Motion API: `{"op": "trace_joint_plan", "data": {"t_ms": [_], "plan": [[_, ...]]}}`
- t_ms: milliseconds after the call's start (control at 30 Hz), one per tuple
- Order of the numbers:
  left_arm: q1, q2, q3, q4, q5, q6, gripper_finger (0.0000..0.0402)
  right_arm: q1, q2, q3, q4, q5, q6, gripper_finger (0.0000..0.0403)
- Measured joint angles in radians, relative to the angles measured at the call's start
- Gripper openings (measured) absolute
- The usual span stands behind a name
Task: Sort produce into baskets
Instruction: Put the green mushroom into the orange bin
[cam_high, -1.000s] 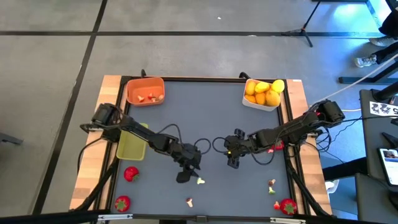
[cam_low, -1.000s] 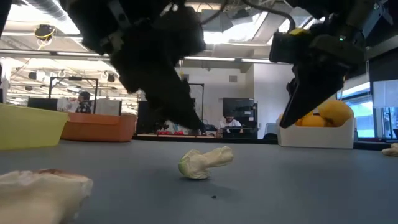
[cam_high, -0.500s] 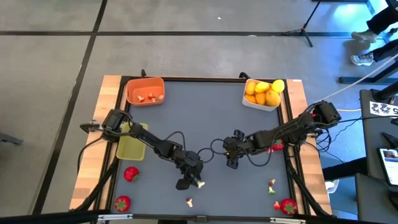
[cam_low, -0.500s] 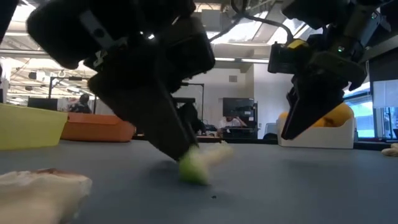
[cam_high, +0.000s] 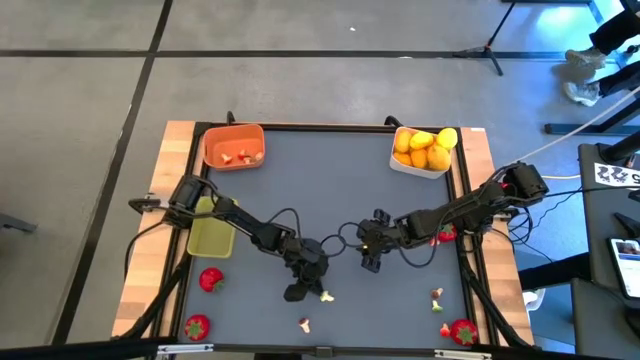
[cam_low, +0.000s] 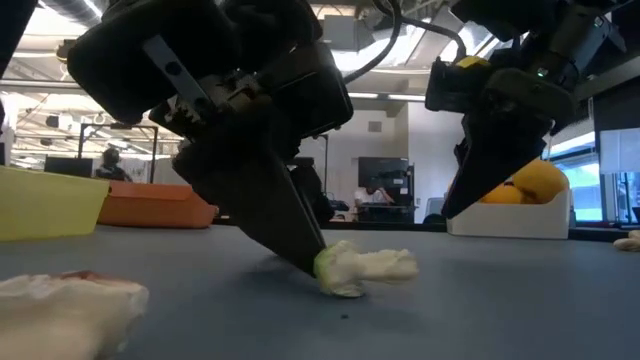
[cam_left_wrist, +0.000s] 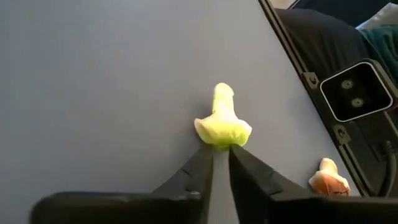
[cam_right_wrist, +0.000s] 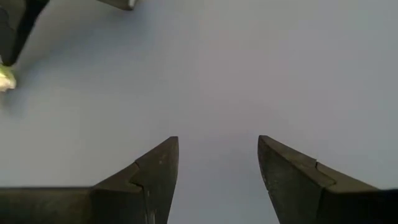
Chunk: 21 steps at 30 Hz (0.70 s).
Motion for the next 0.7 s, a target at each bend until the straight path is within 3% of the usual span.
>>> {"op": "trace_joint_plan", "data": {"t_ms": [167,333,700], "plan": [[0.002,0.002,-0.001,0.014,0.001,0.031,0.0005,0.001,0.0,0.0,0.047,-0.044,-0.003,0.0218],[0.029,0.002,-0.001,0.016,-0.009,0.02,0.001,0.058,0.0,0.0,0.163,-0.124,-0.029,0.0218],[0.096,0.002,-0.001,0.031,-0.024,-0.036,0.0009,0.188,0.064,0.0,0.383,-0.045,-0.051,0.0218]]}}
